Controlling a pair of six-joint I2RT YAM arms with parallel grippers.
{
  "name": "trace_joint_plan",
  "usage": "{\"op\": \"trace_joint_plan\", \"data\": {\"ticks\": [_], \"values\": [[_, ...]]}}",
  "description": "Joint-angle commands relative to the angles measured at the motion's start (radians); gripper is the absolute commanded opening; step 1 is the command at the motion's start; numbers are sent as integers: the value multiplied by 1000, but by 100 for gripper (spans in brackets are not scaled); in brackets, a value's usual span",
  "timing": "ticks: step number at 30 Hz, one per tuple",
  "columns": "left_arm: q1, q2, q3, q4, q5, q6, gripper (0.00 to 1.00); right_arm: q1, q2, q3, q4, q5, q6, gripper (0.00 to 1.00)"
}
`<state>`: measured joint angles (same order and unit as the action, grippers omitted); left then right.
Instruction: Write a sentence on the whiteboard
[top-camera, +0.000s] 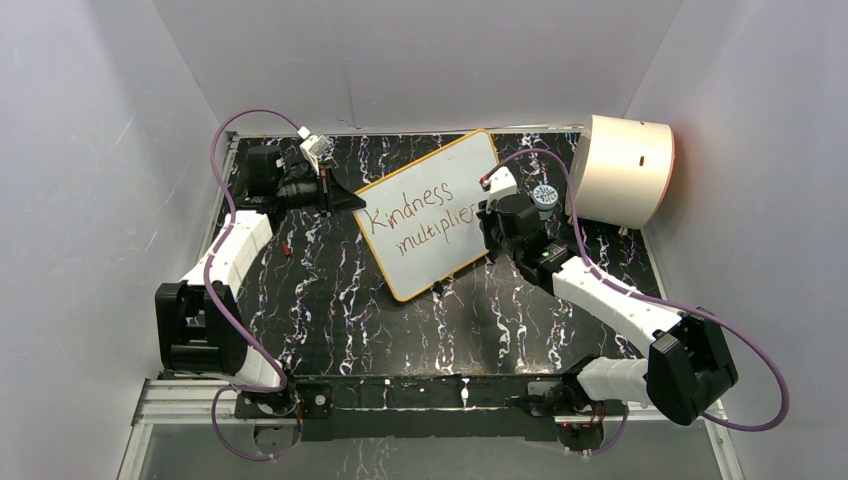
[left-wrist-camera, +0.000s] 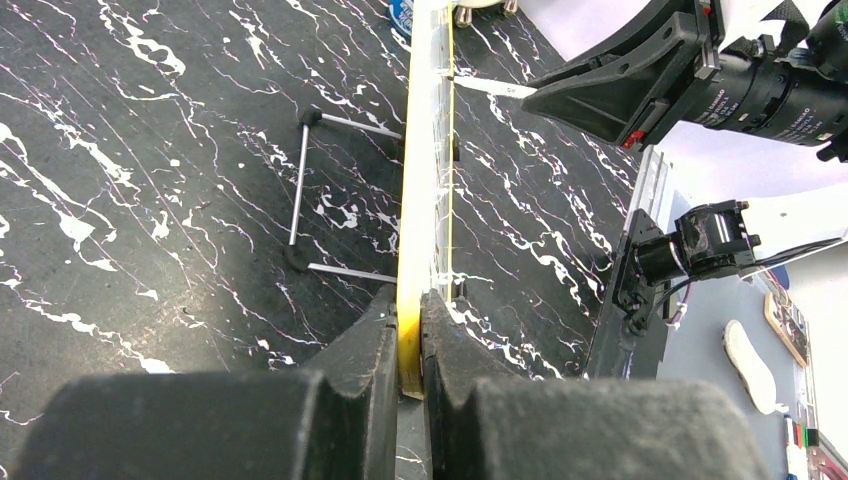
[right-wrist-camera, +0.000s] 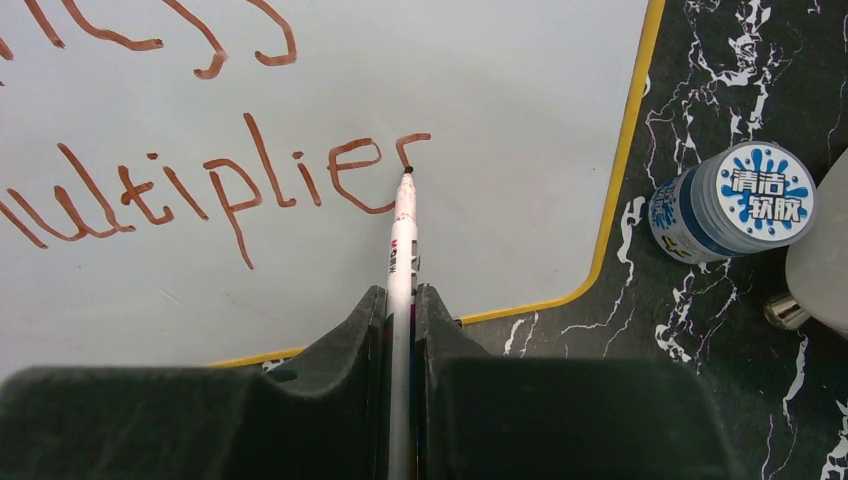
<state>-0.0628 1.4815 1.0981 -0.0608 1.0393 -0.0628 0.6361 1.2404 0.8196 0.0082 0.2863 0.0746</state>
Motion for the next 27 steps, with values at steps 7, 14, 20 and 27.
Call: {"op": "trace_joint_plan", "data": {"ticks": [7,14,20,27], "values": [[-56,54,-45,-137,-69,92,0,-5,-16,-11,-7,53,10,0],[-55,55,-45,-136,-67,92,0,-6,-26,-16,-36,-26,7,0],[-55,56,-45,-137,-67,91,0,-6,-31,-4,-32,-79,19,0],[-55,54,-46,-137,-68,91,0,-6,-30,2,48,-83,51,0]]}}
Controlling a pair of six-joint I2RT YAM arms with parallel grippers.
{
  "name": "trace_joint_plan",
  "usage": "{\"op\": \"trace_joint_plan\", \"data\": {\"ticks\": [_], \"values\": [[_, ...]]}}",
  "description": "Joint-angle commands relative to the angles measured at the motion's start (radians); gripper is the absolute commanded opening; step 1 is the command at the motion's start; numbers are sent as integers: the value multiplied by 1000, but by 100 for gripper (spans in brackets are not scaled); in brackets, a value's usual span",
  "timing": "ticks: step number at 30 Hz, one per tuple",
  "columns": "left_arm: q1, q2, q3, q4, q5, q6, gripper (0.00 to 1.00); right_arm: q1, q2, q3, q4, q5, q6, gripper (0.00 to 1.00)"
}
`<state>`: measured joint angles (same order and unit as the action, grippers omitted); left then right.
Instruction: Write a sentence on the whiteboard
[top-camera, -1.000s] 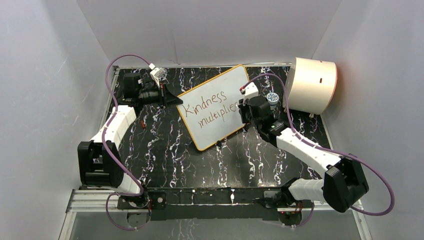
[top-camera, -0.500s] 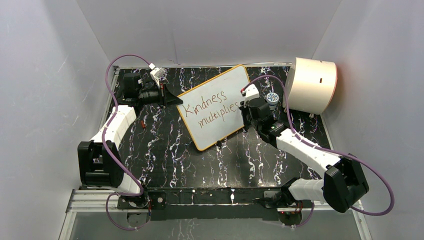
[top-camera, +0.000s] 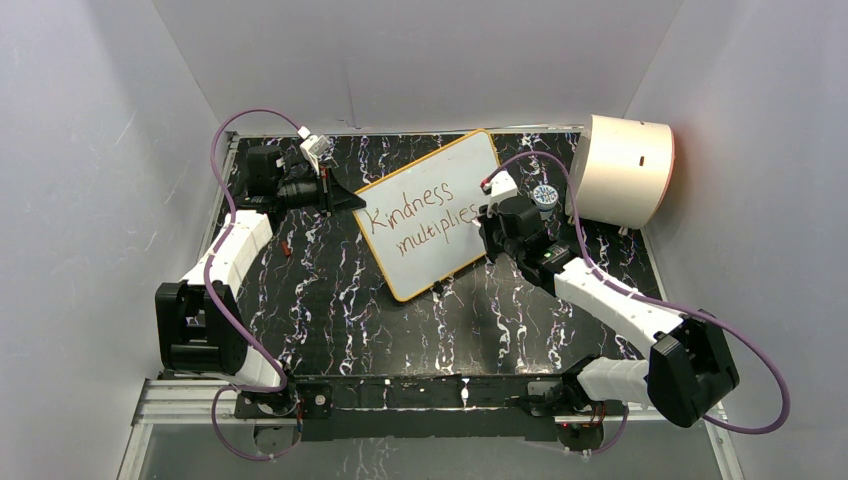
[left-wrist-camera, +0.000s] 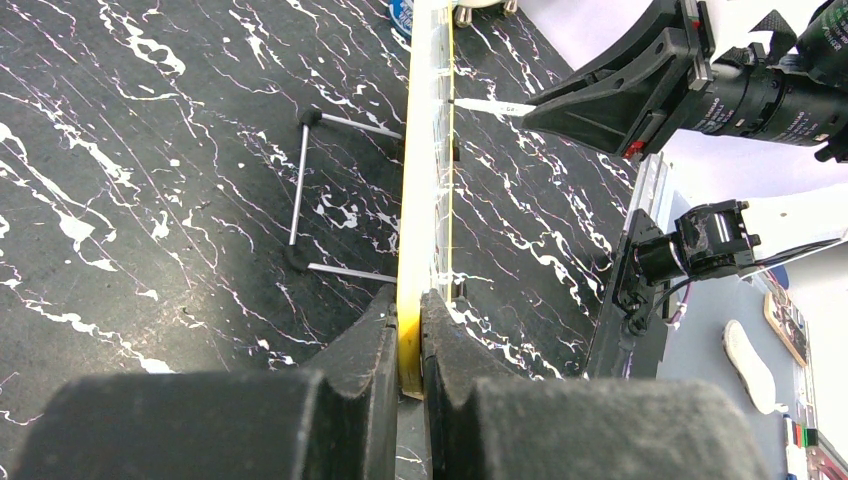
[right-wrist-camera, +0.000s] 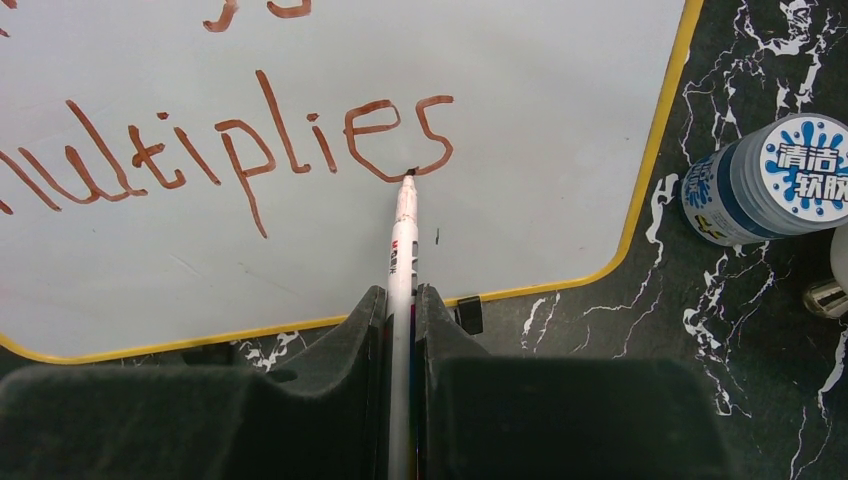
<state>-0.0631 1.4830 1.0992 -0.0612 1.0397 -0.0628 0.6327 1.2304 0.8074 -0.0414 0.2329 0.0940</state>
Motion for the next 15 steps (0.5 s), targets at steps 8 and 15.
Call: {"op": "trace_joint_plan", "data": {"ticks": [8,15], "values": [[-55,54,-45,-137,-72,90,0,-3,-54,2,111,35,40,0],[-55,56,-45,-136,-73,90,0,-12,-84,-20,77,73,39,0]]}}
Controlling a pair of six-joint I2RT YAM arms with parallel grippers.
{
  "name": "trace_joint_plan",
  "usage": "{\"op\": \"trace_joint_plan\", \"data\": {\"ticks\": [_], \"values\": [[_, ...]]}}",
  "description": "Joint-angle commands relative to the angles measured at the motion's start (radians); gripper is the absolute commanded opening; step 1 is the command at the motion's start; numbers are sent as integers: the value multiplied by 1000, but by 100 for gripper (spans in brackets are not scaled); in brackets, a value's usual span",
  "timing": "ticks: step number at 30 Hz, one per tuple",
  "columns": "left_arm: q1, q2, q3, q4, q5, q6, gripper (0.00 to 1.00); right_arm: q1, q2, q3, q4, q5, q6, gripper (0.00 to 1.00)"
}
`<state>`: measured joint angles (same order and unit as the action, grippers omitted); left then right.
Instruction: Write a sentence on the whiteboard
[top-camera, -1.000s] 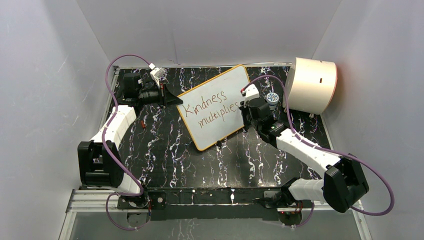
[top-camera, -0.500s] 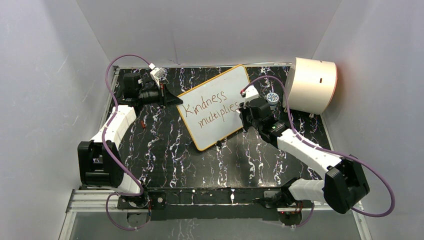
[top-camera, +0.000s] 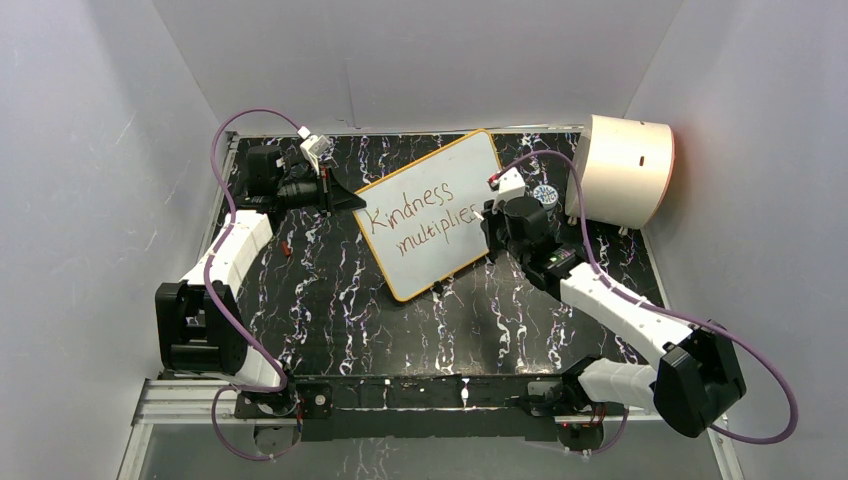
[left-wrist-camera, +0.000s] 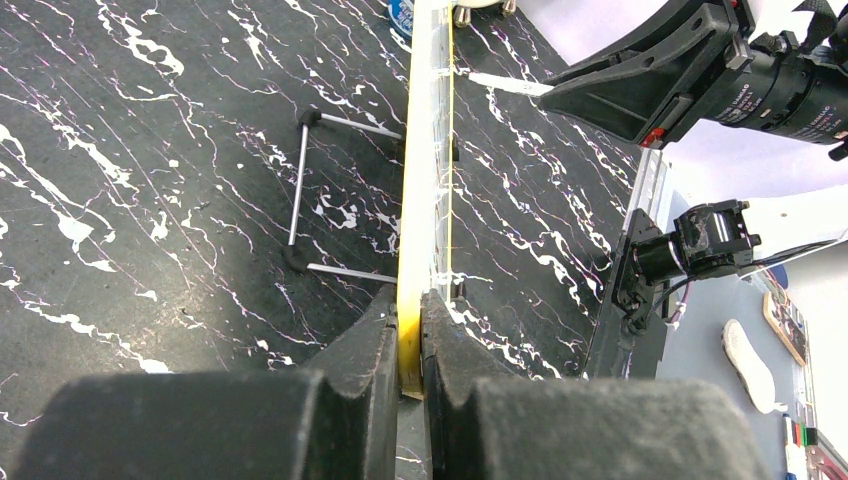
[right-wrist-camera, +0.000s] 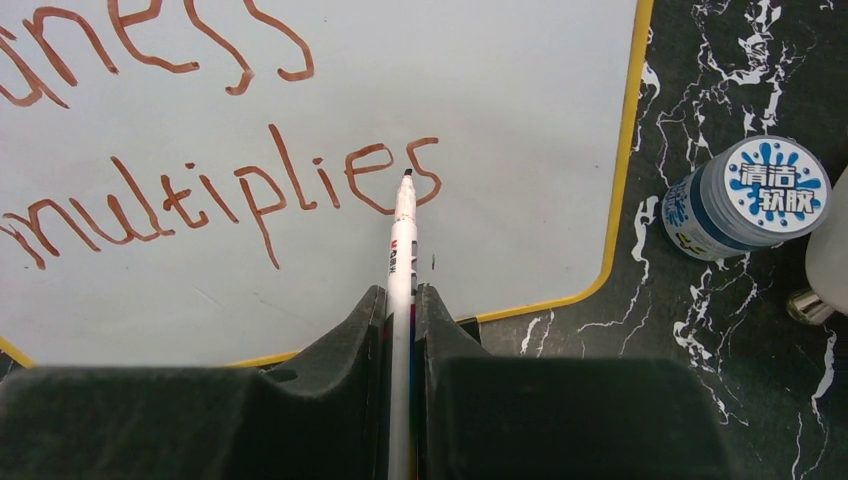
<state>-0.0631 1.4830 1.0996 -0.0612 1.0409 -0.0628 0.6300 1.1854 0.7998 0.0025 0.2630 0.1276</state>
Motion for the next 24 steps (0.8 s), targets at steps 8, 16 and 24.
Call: {"op": "trace_joint_plan", "data": {"ticks": [8,16,24], "values": [[-55,58,-46,-137,-73,91,0,-56,-30,-27,20,22,22,0],[-55,59,-47,-137,-75,91,0,-62,10,-21,45,-10,24,0],[-55,56,-47,-137,-70,92,0,-69,46,-21,50,-19,26,0]]}}
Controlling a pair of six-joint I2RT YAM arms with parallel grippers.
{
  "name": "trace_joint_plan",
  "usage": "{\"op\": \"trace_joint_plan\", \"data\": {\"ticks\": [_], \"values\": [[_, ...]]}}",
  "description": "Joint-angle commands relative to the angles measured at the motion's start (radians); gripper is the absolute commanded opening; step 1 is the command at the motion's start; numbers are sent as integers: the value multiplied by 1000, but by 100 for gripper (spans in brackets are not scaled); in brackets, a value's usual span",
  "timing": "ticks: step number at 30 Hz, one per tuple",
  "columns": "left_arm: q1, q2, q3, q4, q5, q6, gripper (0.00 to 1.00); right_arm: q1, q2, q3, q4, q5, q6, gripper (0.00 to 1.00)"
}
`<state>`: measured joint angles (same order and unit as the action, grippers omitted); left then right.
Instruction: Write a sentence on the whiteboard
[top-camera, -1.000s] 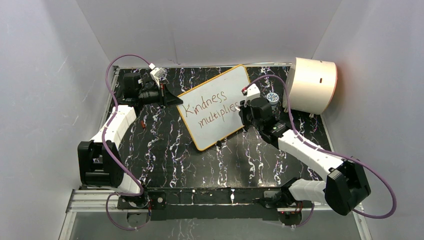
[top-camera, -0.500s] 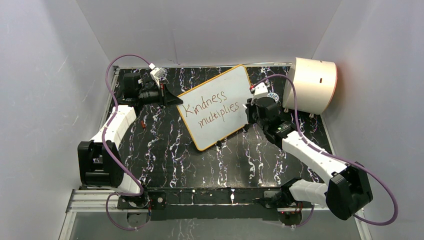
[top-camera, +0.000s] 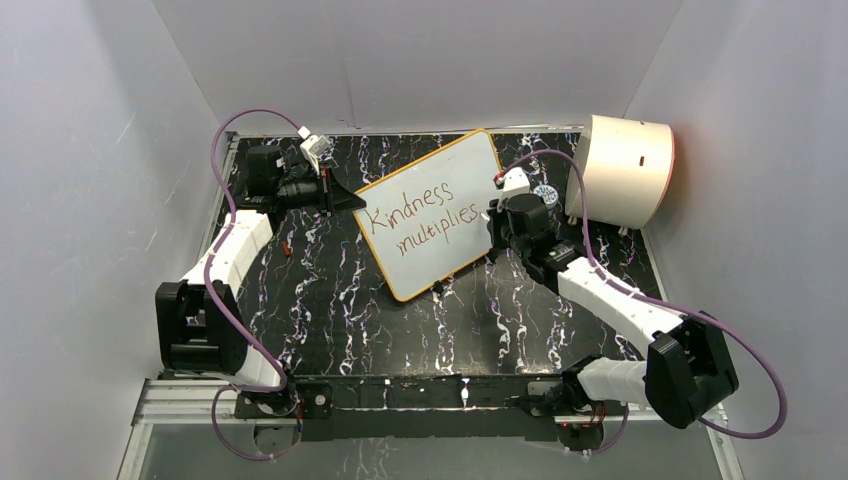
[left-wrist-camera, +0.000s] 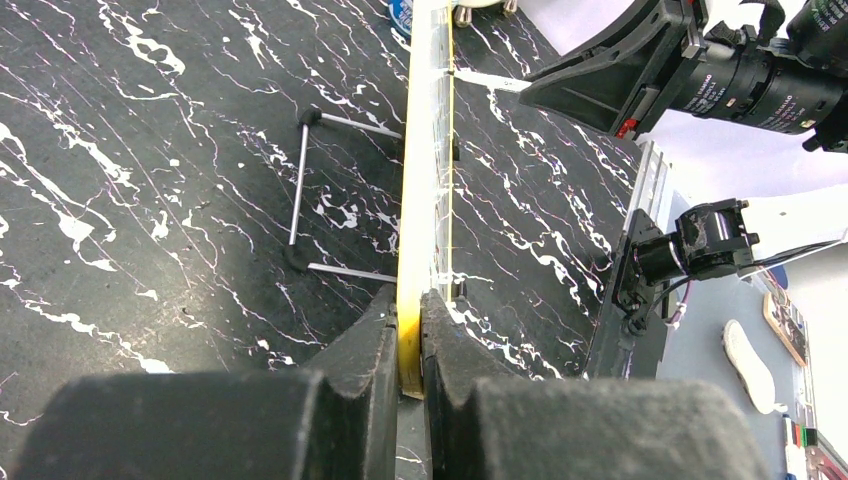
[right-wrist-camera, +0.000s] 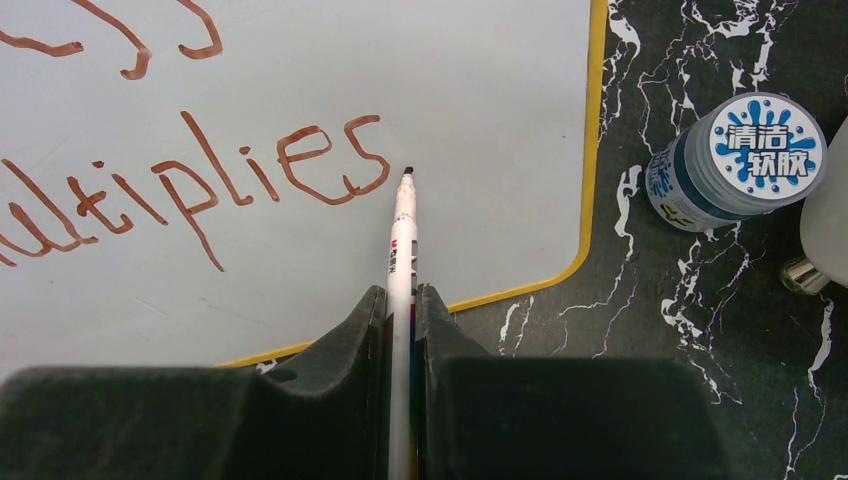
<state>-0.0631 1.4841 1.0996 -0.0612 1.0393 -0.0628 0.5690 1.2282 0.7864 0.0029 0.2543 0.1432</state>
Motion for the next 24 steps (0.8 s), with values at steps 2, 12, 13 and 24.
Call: {"op": "trace_joint_plan", "data": {"ticks": [2,12,13,24], "values": [[-55,53,-48,-137,-72,92,0,-8,-6,-6,46,-8,8,0],[-61,15,-26,-137,-110,56,15,-8,-198,40,-109,48,-22,0],[-62,4,-18,-137,-112,37,19,-9,-219,43,-126,51,-22,0],[-67,-189,102,-229,-381,-94,92,-9,-389,61,-262,86,-30,0]]}}
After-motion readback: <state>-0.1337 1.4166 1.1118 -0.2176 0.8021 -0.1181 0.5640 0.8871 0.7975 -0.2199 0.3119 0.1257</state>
